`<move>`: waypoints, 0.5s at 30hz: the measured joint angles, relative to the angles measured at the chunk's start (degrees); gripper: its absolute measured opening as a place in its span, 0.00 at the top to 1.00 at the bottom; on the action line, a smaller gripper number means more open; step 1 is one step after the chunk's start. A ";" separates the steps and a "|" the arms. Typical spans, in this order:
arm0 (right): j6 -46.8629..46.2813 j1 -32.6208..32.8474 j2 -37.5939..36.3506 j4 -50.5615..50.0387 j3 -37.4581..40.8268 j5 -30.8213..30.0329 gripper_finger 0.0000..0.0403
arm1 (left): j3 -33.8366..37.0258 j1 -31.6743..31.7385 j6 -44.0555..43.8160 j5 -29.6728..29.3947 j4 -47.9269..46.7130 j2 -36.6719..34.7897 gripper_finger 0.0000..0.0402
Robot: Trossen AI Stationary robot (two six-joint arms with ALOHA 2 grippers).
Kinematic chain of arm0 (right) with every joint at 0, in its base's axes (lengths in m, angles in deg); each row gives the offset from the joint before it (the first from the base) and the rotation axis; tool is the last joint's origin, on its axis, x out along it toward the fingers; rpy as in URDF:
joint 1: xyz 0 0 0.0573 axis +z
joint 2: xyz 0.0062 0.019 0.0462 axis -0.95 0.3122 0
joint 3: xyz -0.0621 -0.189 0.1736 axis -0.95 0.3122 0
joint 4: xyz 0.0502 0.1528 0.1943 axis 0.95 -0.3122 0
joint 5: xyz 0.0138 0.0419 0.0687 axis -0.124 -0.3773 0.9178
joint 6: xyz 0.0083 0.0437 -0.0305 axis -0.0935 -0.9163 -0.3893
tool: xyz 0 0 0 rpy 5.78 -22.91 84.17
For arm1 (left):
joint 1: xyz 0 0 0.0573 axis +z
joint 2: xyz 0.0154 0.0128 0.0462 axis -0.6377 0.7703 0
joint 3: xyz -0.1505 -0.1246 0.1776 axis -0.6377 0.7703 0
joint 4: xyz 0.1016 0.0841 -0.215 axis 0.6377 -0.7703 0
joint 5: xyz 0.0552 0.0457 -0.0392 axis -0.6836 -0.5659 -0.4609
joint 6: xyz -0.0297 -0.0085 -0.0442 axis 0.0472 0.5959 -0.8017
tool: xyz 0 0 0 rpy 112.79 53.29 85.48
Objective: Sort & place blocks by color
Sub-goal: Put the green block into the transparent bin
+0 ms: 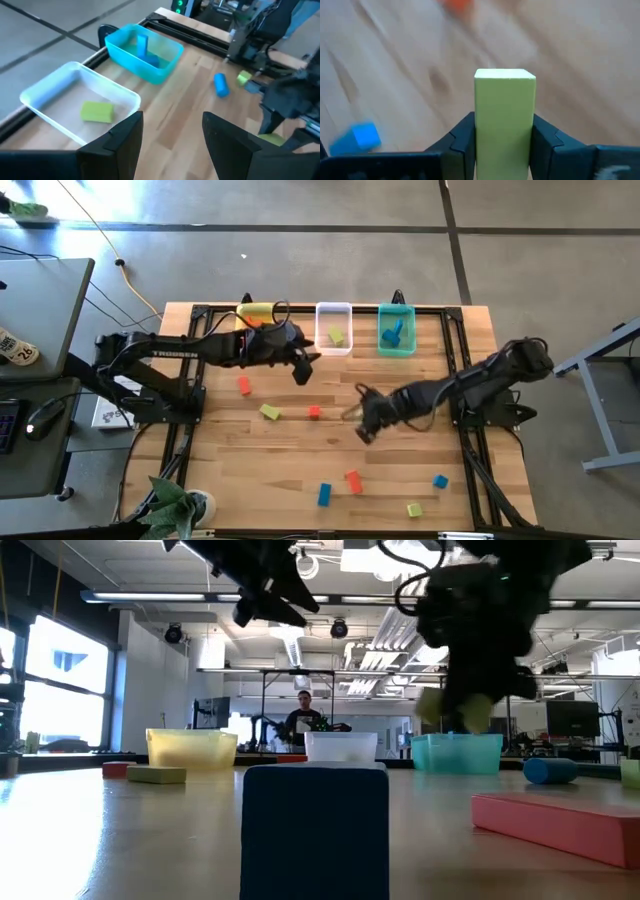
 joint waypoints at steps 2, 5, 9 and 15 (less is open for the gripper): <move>2.30 -3.95 0.00 3.86 0.00 -0.03 0.75 | 0.00 1.10 2.31 0.93 0.00 0.00 0.52; 4.78 -9.51 0.00 9.95 0.00 -1.29 0.75 | 0.00 2.57 5.23 2.21 -0.06 0.00 0.52; 7.36 -16.43 0.00 18.87 0.00 -3.85 0.75 | 0.00 4.07 9.25 2.31 -0.13 0.00 0.52; 11.54 -24.60 0.00 29.15 0.00 -8.99 0.75 | 0.00 6.24 11.15 2.35 -1.30 0.00 0.52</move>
